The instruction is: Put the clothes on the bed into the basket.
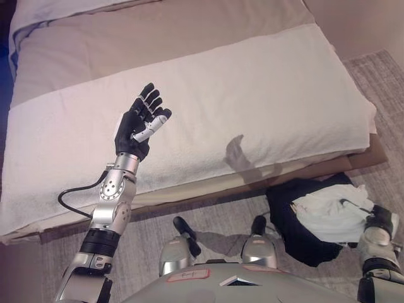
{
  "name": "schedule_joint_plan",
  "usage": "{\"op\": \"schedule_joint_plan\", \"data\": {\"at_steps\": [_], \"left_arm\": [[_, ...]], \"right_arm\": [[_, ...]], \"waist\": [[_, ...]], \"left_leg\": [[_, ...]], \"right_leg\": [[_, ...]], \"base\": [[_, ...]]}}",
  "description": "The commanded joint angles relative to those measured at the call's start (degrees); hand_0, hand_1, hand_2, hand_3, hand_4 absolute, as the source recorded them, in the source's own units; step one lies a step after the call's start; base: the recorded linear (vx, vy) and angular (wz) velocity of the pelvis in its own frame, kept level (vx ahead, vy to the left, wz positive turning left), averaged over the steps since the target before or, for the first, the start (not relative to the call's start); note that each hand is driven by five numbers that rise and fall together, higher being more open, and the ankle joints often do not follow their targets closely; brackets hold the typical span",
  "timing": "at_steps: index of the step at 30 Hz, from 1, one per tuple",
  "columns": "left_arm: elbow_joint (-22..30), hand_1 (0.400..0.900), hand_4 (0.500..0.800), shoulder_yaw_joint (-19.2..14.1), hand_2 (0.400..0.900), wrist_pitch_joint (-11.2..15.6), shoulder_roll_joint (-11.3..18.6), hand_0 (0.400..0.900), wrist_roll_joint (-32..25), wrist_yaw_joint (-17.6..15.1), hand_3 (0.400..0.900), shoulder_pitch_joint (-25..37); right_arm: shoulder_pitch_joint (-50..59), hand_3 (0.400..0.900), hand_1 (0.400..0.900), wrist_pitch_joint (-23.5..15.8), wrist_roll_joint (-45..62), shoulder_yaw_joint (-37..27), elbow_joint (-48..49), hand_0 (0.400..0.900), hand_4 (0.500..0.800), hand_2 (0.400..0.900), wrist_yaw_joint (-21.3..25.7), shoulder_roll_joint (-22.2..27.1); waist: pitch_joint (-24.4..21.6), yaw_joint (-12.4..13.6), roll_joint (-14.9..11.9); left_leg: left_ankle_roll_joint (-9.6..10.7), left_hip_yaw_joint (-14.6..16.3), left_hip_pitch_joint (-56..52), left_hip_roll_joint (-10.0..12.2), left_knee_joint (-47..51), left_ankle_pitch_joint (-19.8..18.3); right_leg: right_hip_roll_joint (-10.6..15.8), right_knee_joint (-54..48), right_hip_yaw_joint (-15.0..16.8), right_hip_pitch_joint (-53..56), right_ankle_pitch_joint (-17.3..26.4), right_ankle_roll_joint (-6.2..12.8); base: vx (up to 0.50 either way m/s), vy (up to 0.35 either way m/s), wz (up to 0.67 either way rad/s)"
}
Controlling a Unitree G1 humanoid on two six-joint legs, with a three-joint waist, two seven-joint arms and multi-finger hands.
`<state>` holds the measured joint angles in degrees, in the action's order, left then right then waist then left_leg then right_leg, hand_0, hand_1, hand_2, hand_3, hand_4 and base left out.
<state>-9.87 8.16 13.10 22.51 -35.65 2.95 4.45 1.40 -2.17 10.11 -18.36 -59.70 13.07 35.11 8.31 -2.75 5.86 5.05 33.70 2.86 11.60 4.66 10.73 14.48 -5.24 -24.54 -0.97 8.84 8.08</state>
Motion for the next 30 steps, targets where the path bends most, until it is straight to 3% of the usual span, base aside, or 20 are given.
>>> {"op": "schedule_joint_plan", "data": {"at_steps": [1, 9, 19, 30], "left_arm": [[2.20, 0.900, 0.800, -0.92, 0.900, 4.82, -0.76, 0.900, 1.08, 0.36, 0.900, 7.53], [2.25, 0.900, 0.800, -1.08, 0.900, 4.87, -0.70, 0.900, 1.08, -0.48, 0.900, 7.77], [2.01, 0.900, 0.800, -1.76, 0.900, 4.60, -0.79, 0.900, 1.21, -0.95, 0.900, 7.87], [2.06, 0.900, 0.800, -5.14, 0.900, 4.15, -2.01, 0.900, 3.07, -1.96, 0.900, 4.33]], "right_arm": [[6.96, 0.900, 0.900, -5.36, 2.94, -3.15, -0.27, 0.900, 0.800, 0.900, 2.56, 8.50], [7.01, 0.900, 0.900, -5.51, 2.93, -3.92, -0.51, 0.900, 0.800, 0.900, 4.54, 8.98], [6.90, 0.900, 0.900, -4.86, 2.88, -2.12, 0.34, 0.900, 0.800, 0.900, 3.51, 7.19], [3.78, 0.900, 0.900, -6.33, -5.19, 0.69, 30.41, 0.900, 0.800, 0.900, 3.51, -4.87]], "waist": [[1.65, 1.43, 0.42], [1.43, 1.70, 0.42], [1.00, 1.71, -0.41], [0.32, 1.21, -1.65]], "left_leg": [[4.51, -4.53, 0.11, 3.14, -3.99, -2.49], [4.53, -4.81, -0.18, 3.30, -3.75, -2.38], [4.50, -4.75, -0.68, 3.54, -3.61, -2.51], [3.83, -4.39, -1.70, 3.71, -4.04, -3.33]], "right_leg": [[-0.17, 0.32, -5.71, 6.91, -4.16, 1.82], [-0.51, 0.26, -6.19, 7.54, -4.56, 1.64], [-0.74, 0.24, -6.36, 8.15, -4.69, 1.49], [-0.67, 0.25, -5.39, 8.77, -4.39, 1.22]], "base": [[0.00, 0.000, 0.00], [0.01, -0.010, 0.03], [0.00, 0.000, 0.00], [-0.01, 0.008, -0.03]]}}
